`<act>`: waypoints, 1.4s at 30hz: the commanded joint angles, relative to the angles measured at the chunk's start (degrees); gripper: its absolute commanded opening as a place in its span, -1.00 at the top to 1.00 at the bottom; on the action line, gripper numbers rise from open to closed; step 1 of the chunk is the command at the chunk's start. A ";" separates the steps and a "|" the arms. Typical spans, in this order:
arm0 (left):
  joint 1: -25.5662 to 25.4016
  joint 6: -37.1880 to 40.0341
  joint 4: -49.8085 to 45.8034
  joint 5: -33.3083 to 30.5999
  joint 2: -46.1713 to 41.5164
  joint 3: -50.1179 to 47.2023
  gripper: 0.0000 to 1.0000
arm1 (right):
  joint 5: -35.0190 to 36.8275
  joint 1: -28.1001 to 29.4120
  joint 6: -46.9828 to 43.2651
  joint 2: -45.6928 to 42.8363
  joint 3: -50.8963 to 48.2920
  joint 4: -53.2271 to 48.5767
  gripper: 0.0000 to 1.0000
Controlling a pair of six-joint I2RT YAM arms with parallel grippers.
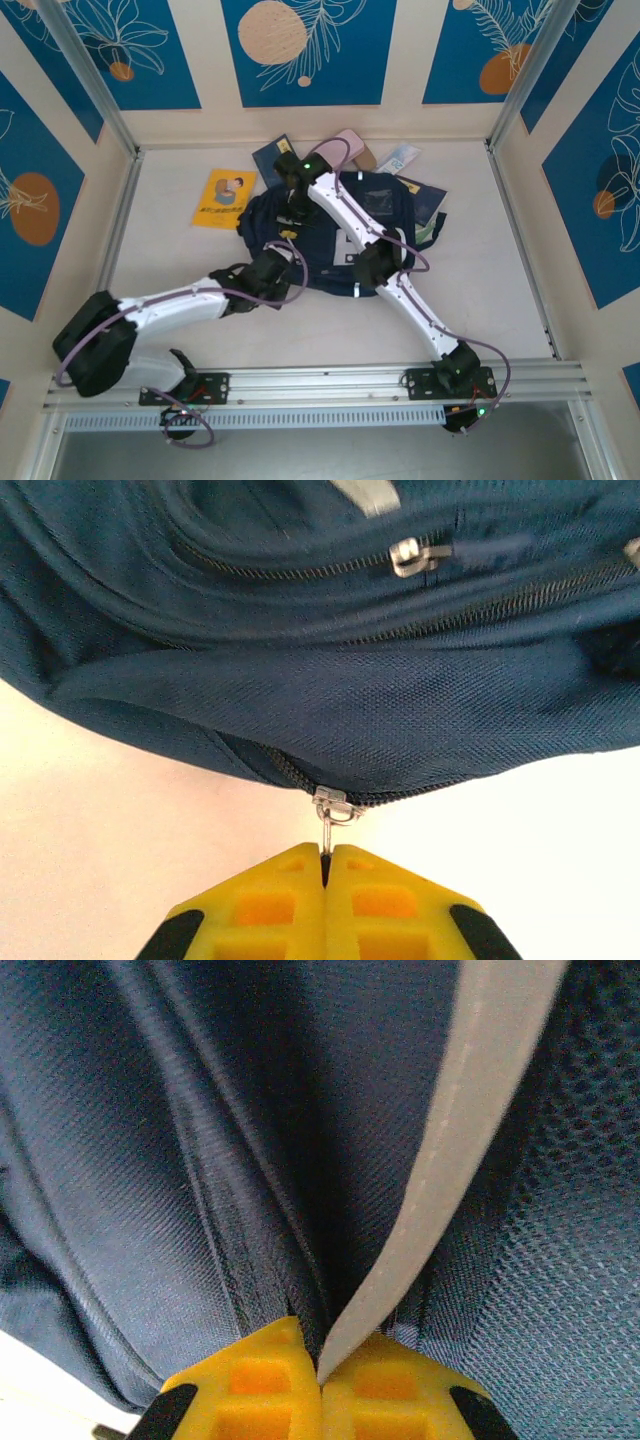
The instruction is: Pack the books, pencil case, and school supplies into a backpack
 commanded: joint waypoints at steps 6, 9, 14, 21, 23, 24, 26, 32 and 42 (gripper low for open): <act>3.08 -1.29 -16.24 1.86 -14.52 2.93 1.00 | 11.29 4.94 -14.36 -11.96 -1.68 -11.69 1.00; 3.25 -2.02 -19.57 3.00 -19.48 3.60 1.00 | 13.33 6.41 -15.33 -15.51 -6.18 -11.78 1.00; 3.34 -2.68 -25.21 4.77 -25.78 3.91 1.00 | 18.04 9.21 -15.81 -19.84 -12.84 -11.78 1.00; 3.24 -3.90 -28.86 9.44 -31.84 3.03 1.00 | 25.54 13.32 -14.27 -23.59 -22.28 -11.56 1.00; 3.26 -4.55 -28.84 10.73 -32.54 3.11 1.00 | 26.00 13.79 -13.33 -25.16 -26.85 -10.79 1.00; 3.18 -5.03 -28.78 11.48 -32.55 3.04 1.00 | 25.24 13.82 -12.89 -26.42 -29.73 -9.71 1.00; 3.25 -5.59 -28.47 12.88 -32.37 2.81 1.00 | 23.20 13.86 -12.72 -29.82 -35.80 -6.48 1.00; 3.23 -5.62 -27.89 14.04 -32.56 2.59 1.00 | 22.95 13.89 -15.76 -39.40 -53.88 -1.24 1.00; 3.24 -4.44 -28.37 18.06 -30.17 4.22 1.00 | 5.75 12.29 -36.75 -67.90 -93.53 36.14 1.00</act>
